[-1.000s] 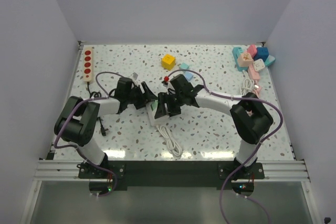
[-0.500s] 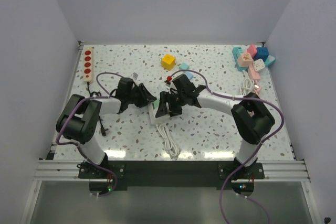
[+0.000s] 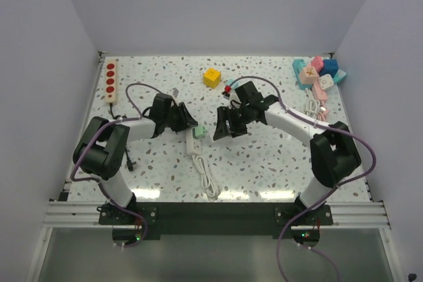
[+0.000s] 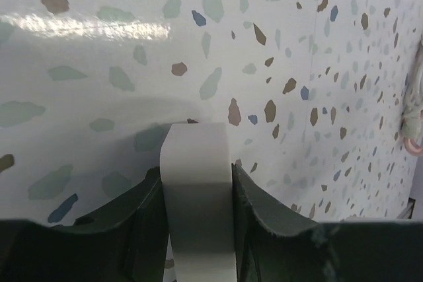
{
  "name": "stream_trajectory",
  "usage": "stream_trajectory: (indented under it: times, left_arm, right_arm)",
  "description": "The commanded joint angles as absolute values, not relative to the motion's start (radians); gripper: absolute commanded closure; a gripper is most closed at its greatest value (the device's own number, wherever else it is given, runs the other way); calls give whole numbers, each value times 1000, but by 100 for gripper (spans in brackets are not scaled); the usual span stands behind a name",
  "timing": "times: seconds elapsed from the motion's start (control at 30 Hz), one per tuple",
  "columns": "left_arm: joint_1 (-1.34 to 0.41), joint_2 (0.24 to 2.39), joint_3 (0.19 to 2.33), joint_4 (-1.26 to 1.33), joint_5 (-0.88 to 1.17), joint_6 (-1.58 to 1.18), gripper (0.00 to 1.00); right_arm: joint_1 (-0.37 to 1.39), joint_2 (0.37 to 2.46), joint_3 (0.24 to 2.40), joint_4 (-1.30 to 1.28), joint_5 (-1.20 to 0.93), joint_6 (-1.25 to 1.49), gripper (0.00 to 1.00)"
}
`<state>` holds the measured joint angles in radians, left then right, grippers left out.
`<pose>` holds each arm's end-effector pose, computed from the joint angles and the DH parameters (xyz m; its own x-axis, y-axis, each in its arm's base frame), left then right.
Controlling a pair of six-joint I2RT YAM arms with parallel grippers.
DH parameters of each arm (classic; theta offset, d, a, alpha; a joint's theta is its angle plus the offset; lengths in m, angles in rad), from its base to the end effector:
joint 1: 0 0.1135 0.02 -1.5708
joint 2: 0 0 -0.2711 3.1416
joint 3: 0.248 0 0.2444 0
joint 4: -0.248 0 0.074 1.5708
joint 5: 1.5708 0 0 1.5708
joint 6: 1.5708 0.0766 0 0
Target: Pull the plug off the socket
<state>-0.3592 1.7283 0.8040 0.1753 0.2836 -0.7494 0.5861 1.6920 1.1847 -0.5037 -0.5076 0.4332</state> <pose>0.3306 -0.1470 0.1278 -0.8273 -0.3879 -0.4064 -0.0467 0.7683 -0.6384 0.2825 0.2323 0.2005 -0.9339 -0.1797 -0.3091 -0.3375 0.7280 0.5967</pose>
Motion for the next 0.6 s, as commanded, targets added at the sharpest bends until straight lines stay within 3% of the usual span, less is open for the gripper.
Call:
stream_trajectory:
  times: [0.0,0.13,0.33,0.57]
  left_arm:
    - [-334,1766,782,37,170,-575,100]
    - [-334,1761,795,44,181,-589,100]
    - [-334,1715,811,49,228,-609,100]
    - [-334,1718,850,23,279,-621,100]
  right_arm:
    - [566,1621,1252,-621,-436,336,100]
    - [563,1588,1253,-626,-401,339,100]
    - [499,1650,1326,-627,-114,446,100]
    - [365,1977,1595,-505,-279,613,100]
